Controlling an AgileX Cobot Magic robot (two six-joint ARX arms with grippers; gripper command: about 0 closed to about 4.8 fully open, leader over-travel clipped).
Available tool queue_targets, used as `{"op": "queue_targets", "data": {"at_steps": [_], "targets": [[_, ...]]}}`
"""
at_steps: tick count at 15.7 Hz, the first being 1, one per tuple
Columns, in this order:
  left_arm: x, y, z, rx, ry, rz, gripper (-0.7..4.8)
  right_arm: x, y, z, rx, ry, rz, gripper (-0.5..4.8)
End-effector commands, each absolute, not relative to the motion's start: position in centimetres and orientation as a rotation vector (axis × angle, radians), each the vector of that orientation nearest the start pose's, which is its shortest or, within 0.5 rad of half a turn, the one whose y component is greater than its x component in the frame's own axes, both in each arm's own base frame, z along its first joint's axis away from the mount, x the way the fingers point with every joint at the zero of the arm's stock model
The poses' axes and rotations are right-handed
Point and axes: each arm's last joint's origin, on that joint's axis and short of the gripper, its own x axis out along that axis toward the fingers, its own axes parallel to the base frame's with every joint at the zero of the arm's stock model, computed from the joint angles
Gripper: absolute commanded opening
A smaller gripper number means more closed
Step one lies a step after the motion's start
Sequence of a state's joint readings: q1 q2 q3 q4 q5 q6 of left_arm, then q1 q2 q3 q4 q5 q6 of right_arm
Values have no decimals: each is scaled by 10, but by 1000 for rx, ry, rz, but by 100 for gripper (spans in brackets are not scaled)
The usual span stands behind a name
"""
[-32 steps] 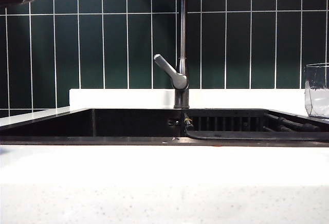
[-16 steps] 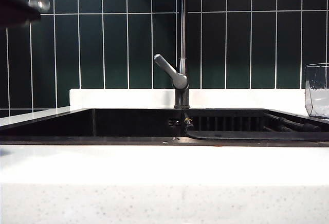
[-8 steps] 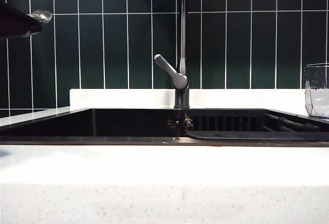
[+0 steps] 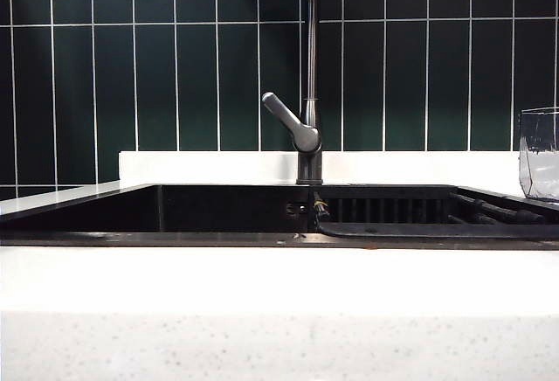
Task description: Pick up the mug next to the sink, go to the faucet to get some water, pour the water into the sink, and finally put the mug back to its place.
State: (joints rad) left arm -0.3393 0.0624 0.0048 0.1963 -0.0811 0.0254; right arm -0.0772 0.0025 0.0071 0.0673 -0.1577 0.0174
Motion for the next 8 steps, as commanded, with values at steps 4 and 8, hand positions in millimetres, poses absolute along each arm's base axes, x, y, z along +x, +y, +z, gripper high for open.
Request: {"op": "queue_targets", "data": {"at_steps": [4, 8], "targets": [[96, -7, 175, -19, -97, -121, -5, 97, -3, 171, 12, -74, 82, -6], [97, -7, 174, -18, -89, -123, -5, 97, -3, 171, 12, -74, 82, -6]]}}
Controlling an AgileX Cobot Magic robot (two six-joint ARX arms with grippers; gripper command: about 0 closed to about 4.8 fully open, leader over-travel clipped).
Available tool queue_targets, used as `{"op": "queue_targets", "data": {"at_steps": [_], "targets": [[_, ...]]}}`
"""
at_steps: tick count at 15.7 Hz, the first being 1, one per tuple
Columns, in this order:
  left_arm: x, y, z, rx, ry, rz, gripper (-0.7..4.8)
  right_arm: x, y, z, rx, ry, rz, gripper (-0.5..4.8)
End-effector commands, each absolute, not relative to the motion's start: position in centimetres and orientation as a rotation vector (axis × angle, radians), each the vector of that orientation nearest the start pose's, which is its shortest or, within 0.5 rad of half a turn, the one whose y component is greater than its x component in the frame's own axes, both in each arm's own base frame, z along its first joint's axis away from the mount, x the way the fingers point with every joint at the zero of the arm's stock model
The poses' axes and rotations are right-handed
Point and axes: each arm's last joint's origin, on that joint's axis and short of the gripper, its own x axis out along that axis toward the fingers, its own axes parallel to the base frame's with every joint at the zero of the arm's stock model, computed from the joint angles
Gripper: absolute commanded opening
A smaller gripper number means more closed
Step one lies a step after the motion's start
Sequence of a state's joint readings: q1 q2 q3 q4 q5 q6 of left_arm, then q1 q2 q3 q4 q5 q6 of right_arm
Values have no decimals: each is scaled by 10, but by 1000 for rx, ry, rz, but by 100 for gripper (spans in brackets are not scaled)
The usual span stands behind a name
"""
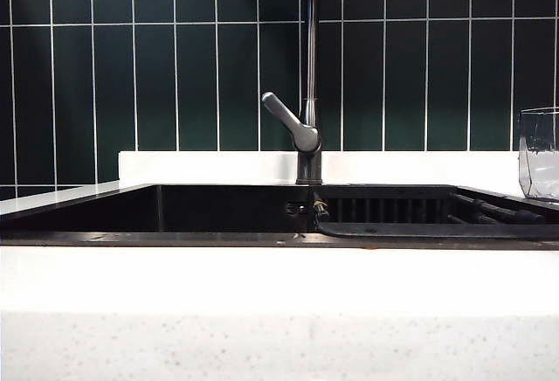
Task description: Pick up the mug next to the sink, go to the faucet to get some water, pour the water into the sink, and finally put the mug back to its place.
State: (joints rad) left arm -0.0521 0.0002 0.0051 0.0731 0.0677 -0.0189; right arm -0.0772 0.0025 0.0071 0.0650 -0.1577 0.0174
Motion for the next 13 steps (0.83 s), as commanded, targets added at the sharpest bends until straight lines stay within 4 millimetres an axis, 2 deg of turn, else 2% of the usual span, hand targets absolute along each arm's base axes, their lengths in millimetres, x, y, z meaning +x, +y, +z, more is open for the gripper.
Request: {"op": "queue_targets", "data": {"at_steps": [1, 10, 13], "targets": [[97, -7, 174, -18, -89, -123, -5, 97, -3, 171, 12, -74, 82, -6], [97, -7, 174, -18, -89, -123, -5, 97, -3, 171, 12, -75, 79, -6], [97, -7, 174, -18, -89, -123, -5, 98, -1, 171, 18, -74, -9, -6]]}}
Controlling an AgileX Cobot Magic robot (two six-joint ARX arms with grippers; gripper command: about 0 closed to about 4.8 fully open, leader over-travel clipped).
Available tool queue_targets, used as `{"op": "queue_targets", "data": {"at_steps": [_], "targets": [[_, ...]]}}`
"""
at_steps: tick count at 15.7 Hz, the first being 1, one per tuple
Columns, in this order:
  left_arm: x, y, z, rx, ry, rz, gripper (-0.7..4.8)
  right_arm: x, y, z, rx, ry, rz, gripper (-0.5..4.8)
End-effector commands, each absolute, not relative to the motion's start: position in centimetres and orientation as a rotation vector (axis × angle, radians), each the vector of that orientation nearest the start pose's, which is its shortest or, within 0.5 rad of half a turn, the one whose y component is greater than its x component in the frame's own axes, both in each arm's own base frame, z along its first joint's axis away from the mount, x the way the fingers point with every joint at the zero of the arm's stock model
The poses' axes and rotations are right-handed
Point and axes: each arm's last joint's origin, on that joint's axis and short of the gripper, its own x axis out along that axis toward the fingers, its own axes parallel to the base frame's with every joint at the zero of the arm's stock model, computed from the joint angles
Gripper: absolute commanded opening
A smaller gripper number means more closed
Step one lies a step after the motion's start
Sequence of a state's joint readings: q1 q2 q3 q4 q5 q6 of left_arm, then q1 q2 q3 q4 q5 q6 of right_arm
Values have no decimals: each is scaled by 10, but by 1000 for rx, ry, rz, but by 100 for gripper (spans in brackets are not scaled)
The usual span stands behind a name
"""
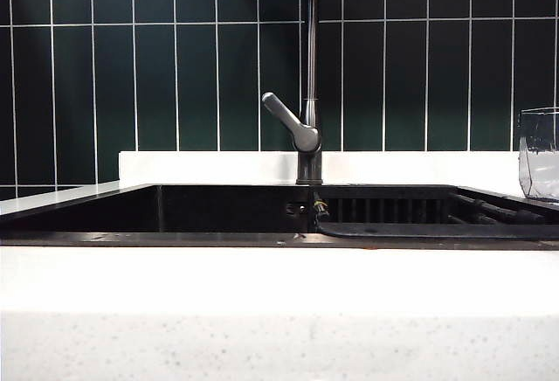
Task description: Pick up the mug next to the sink, go to the faucet to get some water, pour the water into the sink, and finally put the mug back to its place.
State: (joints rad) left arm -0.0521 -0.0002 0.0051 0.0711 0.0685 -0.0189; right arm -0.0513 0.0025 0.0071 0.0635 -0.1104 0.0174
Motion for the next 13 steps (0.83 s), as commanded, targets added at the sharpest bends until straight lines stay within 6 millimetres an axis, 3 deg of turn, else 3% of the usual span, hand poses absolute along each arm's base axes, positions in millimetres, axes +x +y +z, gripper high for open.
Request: {"op": "queue_targets", "data": {"at_steps": [1, 13], "targets": [[97, -7, 174, -18, -89, -123, -5, 98, 0, 171, 20, -74, -16, -6], [97, -7, 174, -18, -89, -123, -5, 98, 0, 171, 20, -73, -17, -6]]}}
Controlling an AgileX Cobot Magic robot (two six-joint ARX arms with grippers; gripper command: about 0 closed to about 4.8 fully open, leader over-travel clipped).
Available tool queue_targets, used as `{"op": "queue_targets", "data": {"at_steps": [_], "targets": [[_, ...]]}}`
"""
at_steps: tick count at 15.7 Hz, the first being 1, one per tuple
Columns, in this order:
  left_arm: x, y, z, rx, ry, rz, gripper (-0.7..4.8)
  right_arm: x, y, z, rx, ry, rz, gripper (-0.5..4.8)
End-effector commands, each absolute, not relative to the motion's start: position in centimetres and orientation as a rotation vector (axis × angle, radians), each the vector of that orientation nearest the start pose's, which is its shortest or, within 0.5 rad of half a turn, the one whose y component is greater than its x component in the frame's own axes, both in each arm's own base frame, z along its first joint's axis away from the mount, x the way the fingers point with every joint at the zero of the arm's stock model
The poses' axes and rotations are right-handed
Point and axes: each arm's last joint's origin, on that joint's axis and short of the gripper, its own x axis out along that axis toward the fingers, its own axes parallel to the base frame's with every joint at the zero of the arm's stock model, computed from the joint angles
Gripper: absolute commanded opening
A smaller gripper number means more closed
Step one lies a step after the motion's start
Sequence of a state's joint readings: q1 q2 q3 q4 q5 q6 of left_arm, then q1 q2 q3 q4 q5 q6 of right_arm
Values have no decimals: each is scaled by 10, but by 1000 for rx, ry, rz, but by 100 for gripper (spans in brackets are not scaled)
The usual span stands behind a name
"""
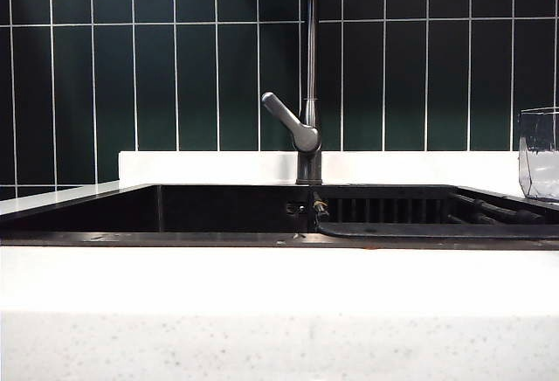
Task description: Pick up the mug next to the sink, go to the faucet to get some water, pour the water into the sink, and finally put the mug back to its place.
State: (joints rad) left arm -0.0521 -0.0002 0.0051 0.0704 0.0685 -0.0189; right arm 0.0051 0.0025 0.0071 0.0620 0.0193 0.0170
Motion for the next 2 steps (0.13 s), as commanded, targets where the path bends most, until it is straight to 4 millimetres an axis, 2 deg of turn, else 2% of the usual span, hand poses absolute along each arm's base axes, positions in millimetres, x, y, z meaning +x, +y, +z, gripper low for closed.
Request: {"op": "queue_targets", "data": {"at_steps": [1, 2], "targets": [[97, -7, 174, -18, -89, -123, -5, 98, 0, 171, 20, -73, -17, -6], [97, -7, 174, -18, -89, -123, -5, 98, 0, 171, 20, -73, -17, -6]]}}
